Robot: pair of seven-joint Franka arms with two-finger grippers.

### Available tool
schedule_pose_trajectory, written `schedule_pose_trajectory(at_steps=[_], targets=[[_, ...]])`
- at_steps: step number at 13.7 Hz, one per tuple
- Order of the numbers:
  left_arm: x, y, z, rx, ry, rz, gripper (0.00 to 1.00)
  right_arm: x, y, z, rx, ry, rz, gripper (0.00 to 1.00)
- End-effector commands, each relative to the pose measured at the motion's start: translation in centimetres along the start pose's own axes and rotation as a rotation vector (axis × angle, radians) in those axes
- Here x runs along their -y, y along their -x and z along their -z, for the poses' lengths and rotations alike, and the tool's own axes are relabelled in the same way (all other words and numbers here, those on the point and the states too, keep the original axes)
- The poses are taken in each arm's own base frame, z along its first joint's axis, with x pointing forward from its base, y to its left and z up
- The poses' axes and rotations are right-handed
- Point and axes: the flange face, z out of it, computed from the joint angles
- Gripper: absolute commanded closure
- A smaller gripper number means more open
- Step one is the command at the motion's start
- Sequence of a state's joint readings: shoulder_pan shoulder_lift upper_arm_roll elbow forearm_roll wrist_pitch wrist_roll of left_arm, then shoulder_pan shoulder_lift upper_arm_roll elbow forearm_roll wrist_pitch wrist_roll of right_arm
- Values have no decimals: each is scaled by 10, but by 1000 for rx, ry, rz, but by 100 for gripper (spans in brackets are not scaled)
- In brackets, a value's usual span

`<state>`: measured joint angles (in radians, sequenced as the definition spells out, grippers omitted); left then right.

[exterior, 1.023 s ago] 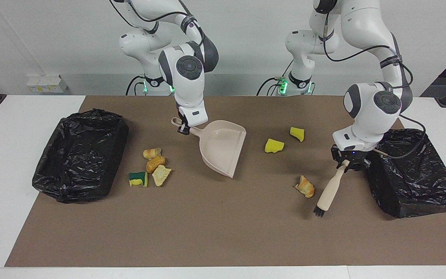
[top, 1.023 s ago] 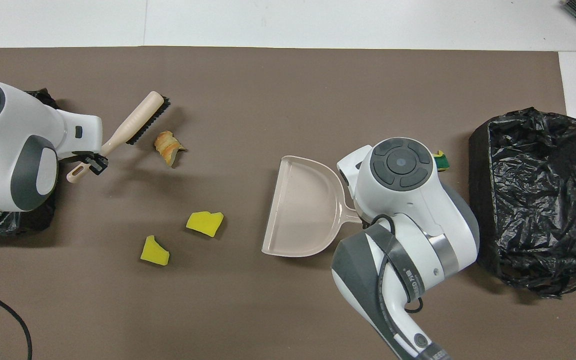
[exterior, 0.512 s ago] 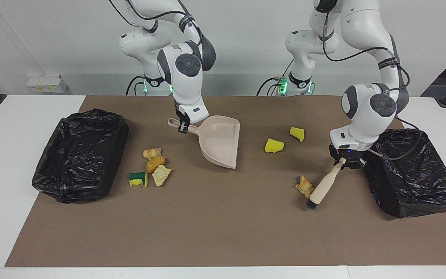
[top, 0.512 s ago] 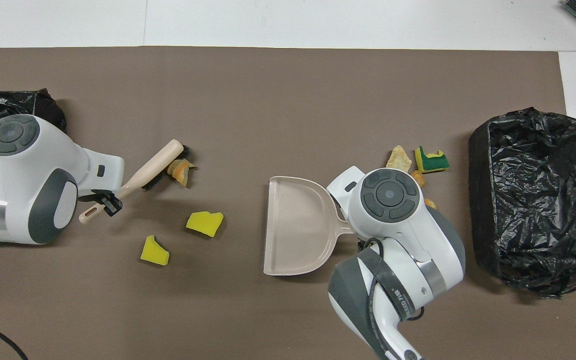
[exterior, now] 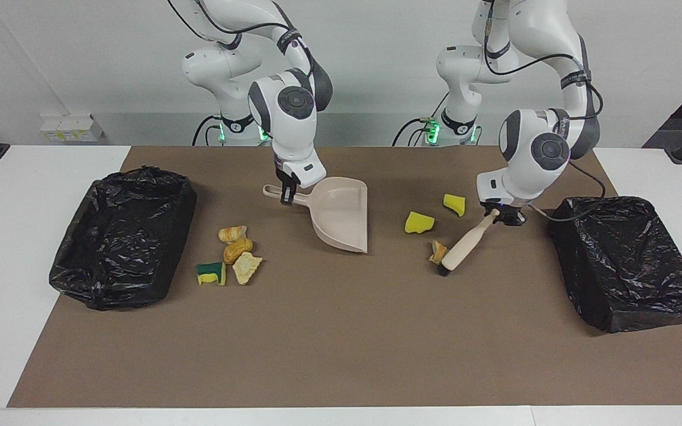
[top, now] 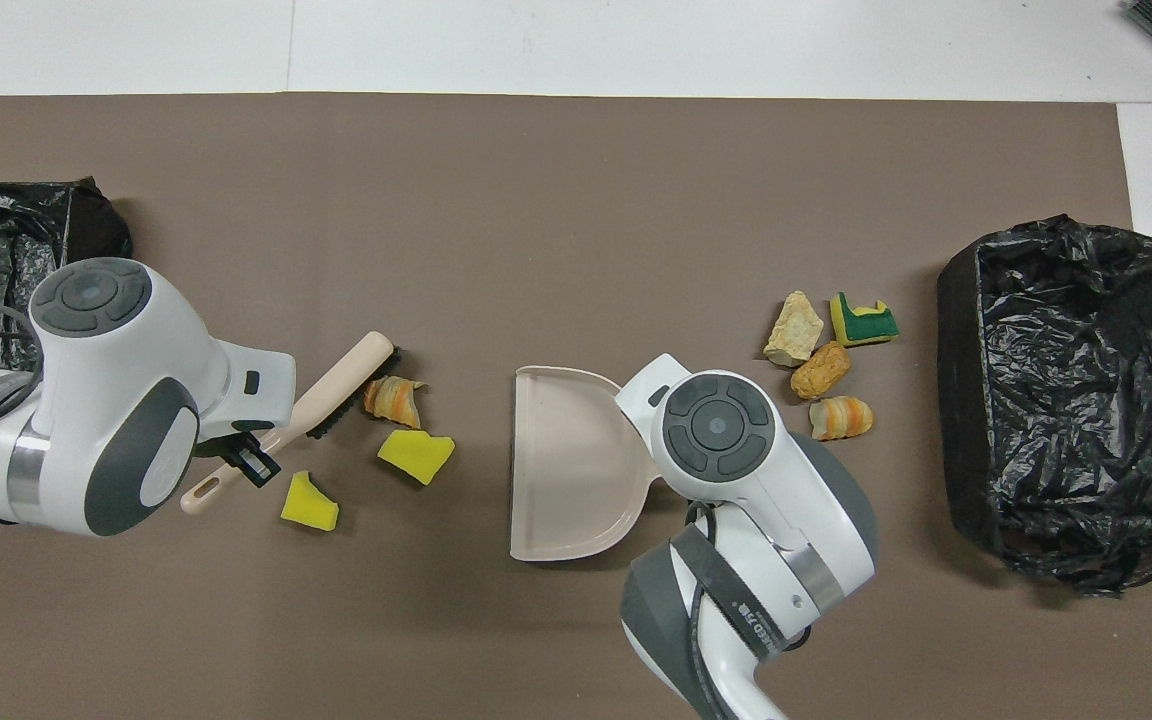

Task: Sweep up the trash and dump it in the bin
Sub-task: 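Sweep the sponges and bread into the dustpan with the left gripper's brush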

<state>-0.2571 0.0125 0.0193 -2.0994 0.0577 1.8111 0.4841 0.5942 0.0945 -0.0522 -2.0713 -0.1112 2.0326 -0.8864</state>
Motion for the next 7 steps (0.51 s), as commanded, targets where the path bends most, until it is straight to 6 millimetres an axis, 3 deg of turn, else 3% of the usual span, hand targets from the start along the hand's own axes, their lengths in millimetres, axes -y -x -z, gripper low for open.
schedule_pose_trajectory(at_steps=[1,5,7], targets=[[-31,35,15,43,-9,252,100,-5,1,-6,11,44,6,100],[-59,87,-27,50,-7,618,100,-5,-2,-6,6,55,14,100],[-62,100,-37,67,-7,801,100,-5,-8,-14,9,66,31,100]])
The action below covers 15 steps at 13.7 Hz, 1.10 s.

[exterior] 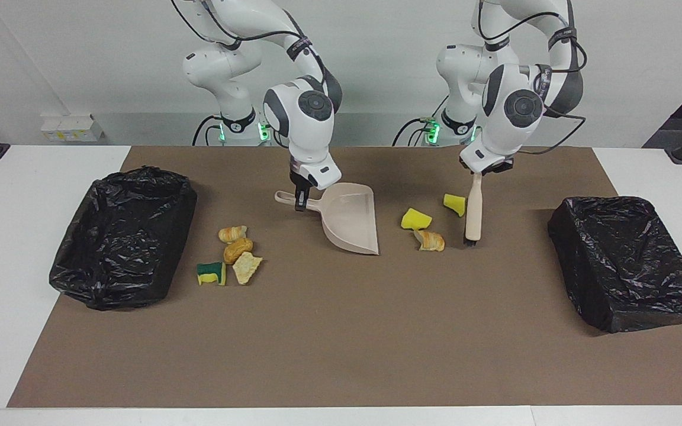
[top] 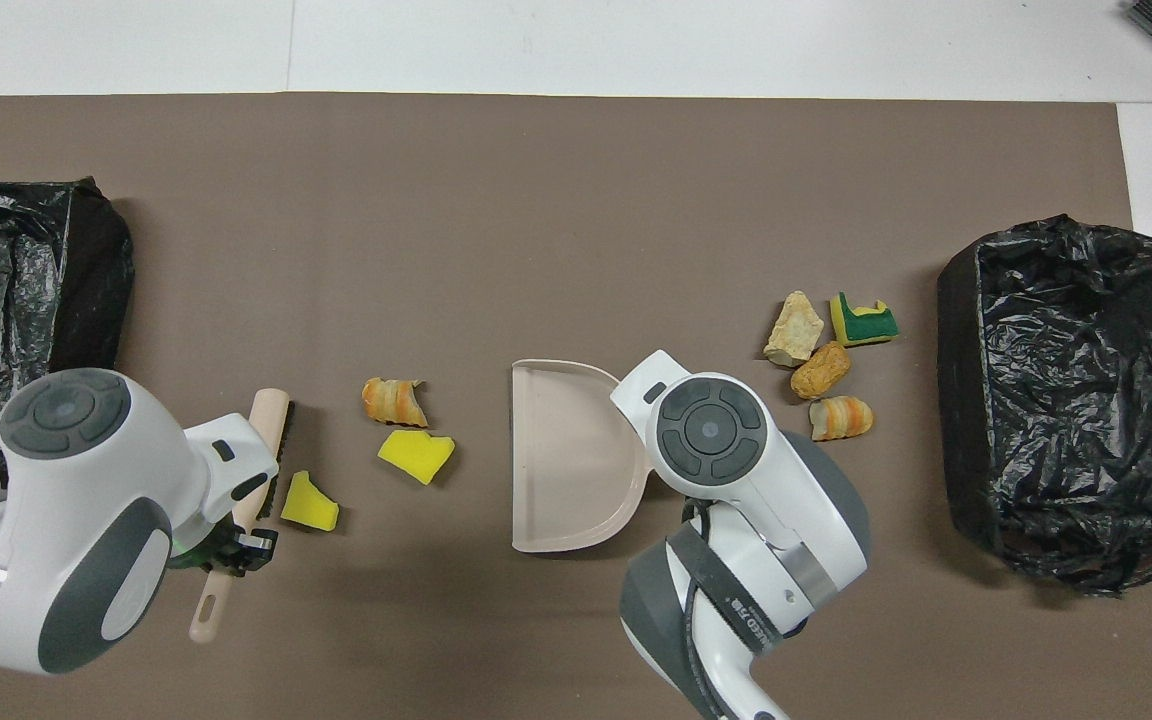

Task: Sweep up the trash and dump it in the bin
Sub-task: 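Sweep the sponges and bread into the dustpan with the left gripper's brush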

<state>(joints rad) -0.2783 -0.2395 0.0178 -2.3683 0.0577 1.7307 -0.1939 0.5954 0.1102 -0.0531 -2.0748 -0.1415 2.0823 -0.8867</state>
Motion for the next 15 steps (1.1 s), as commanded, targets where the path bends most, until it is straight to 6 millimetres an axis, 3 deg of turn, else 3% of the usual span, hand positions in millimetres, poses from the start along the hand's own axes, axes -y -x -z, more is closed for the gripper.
schedule_pose_trajectory(at_steps=[1,4,9,11,15], targets=[[3,29,-16,-33,-3,233,100,0,-5,-8,9,25,13,100],[-17,33,-27,-33,16,442,100,0,-5,-8,9,25,8,100],[-53,15,-25,-17,208,630,100,-1,-5,-8,6,27,-73,100],[-60,-3,-18,-43,242,636,100,0,-4,-9,13,19,-132,100],[-124,-11,-12,-131,242,493,100,1,-3,-10,16,12,-251,100]])
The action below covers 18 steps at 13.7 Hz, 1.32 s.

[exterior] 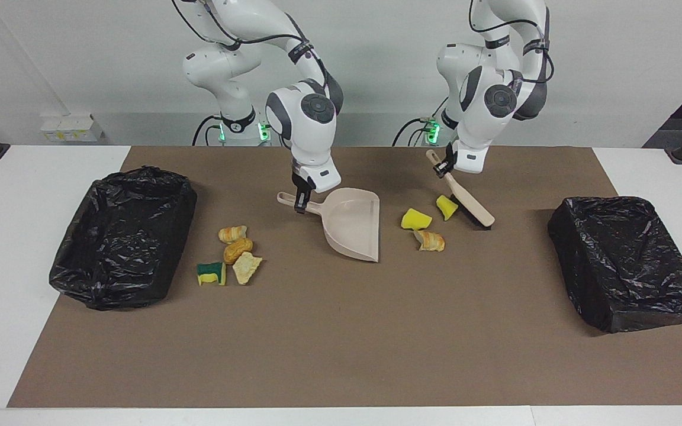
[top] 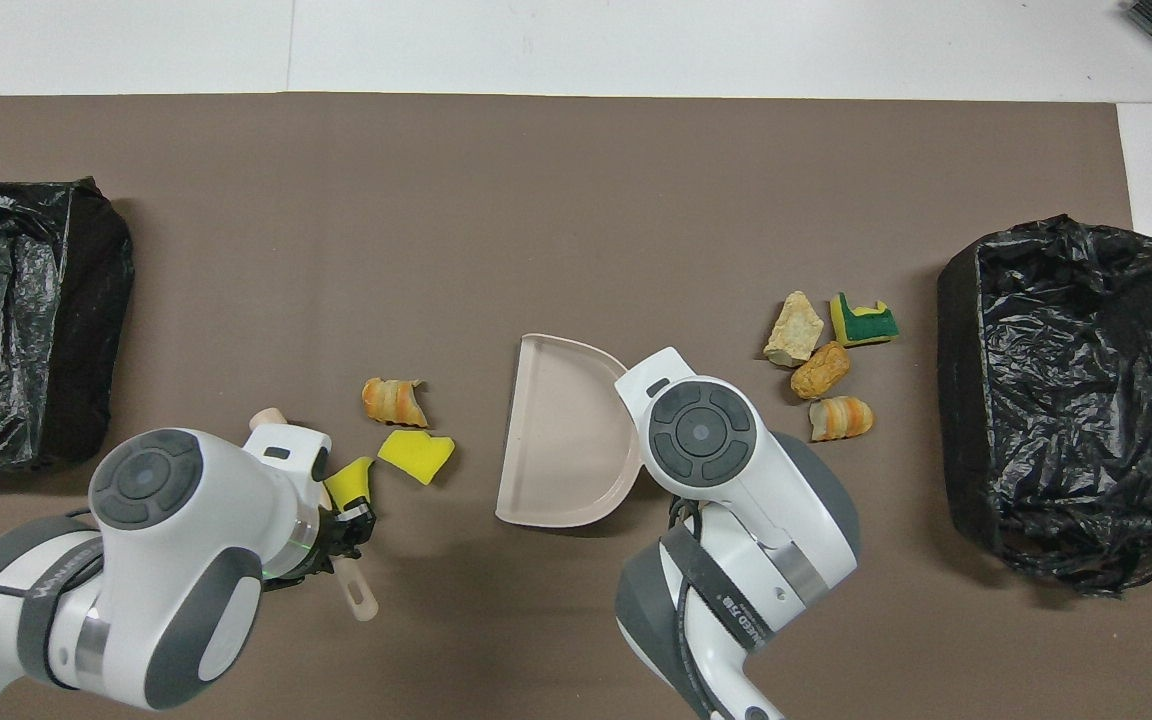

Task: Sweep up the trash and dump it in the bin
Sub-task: 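Sweep the sponges and bread into the dustpan with the left gripper's brush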

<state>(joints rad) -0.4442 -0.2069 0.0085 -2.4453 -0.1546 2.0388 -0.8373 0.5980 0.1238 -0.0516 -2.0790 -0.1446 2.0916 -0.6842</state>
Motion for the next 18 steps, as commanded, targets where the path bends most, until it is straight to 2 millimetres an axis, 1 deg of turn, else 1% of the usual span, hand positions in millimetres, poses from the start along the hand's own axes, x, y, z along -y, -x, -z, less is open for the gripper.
schedule_pose_trajectory(at_steps=[1,2,4,6,8,10,11,12,13,15,17,18], targets=[[-43,18,1,-45,47,-124,100,-1,0,-2,5,16,-60,100],[-52,19,5,-57,57,-191,100,0,0,-3,7,13,-65,100],[-57,17,8,-62,58,-242,100,-1,2,-3,12,9,-69,100],[-61,25,7,-59,52,-285,100,2,3,-2,26,0,-74,100],[-67,36,5,-64,50,-333,100,2,4,-2,38,-1,9,100],[-77,55,1,-64,38,-410,100,3,4,0,44,8,94,100],[-82,62,-2,-65,36,-430,100,17,-7,4,46,18,165,100],[-86,71,-3,-65,34,-452,100,20,-10,4,46,19,195,100],[-93,82,0,-64,45,-471,100,17,-9,4,41,23,215,100],[-115,103,6,-57,69,-505,100,15,-9,3,37,25,216,100],[-124,127,12,-51,62,-544,100,15,-9,3,38,24,211,100],[-126,130,21,-45,58,-546,100,15,-9,3,37,23,209,100]])
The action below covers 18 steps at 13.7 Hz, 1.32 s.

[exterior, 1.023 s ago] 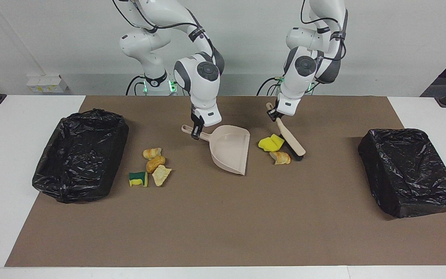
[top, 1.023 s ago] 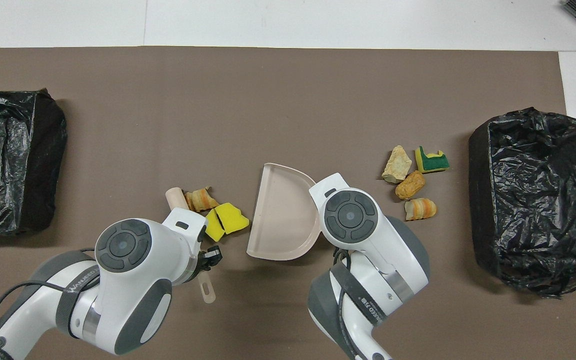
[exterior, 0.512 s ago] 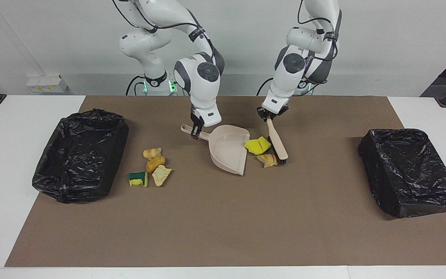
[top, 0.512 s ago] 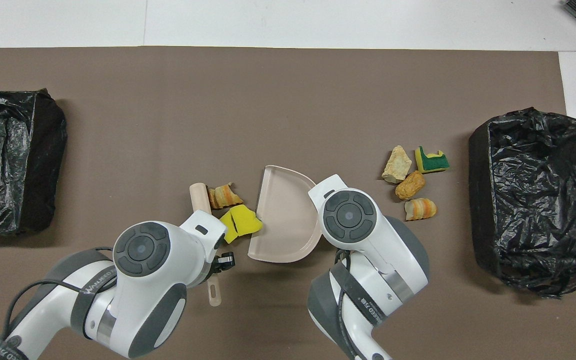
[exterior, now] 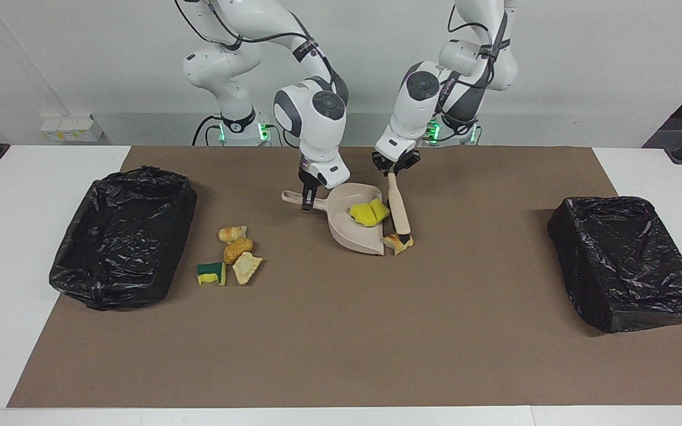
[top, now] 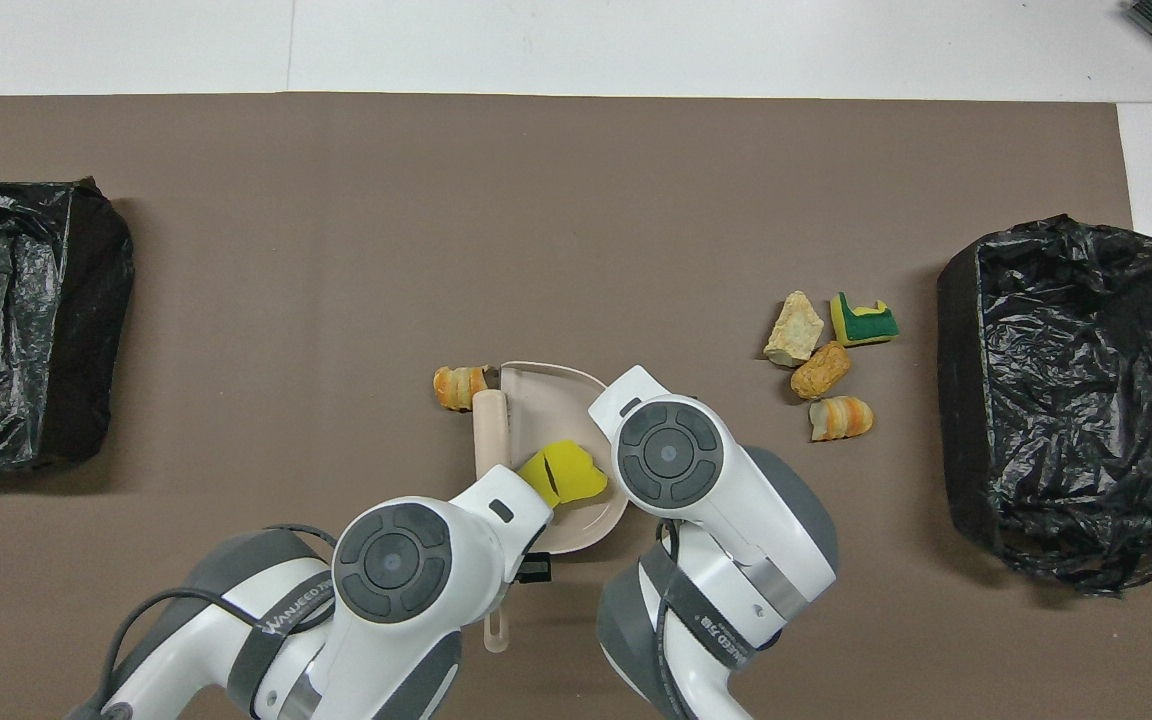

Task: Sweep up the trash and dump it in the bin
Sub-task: 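Sweep the sponges and bread into the dustpan with the left gripper's brush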

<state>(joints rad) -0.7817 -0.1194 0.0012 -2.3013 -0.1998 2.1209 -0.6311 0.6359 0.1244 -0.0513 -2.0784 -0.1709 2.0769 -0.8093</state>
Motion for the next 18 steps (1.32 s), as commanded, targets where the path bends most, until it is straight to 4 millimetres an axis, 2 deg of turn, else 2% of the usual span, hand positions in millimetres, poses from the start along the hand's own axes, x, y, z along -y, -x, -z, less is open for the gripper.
schedule_pose_trajectory(at_steps=[1,3,5,9,10,12,14,15,18], targets=[[-15,1,23,30,8,-11,100,1,4,1,14,9,32,100],[-4,-10,27,39,7,8,100,1,3,2,11,10,30,100],[37,-47,31,22,22,17,100,1,3,2,12,9,19,100],[86,-81,26,15,8,-52,100,0,3,1,10,9,-1,100],[106,-90,24,16,-7,-49,100,0,3,2,7,7,-5,100],[133,-106,12,24,-28,-107,100,2,3,2,9,5,-31,100],[134,-111,-2,30,-32,-158,100,3,3,2,12,0,-55,100],[128,-112,-9,29,-34,-185,100,5,2,2,14,-8,-107,100],[109,-90,-22,75,-55,-252,100,7,6,0,28,-21,-152,100]])
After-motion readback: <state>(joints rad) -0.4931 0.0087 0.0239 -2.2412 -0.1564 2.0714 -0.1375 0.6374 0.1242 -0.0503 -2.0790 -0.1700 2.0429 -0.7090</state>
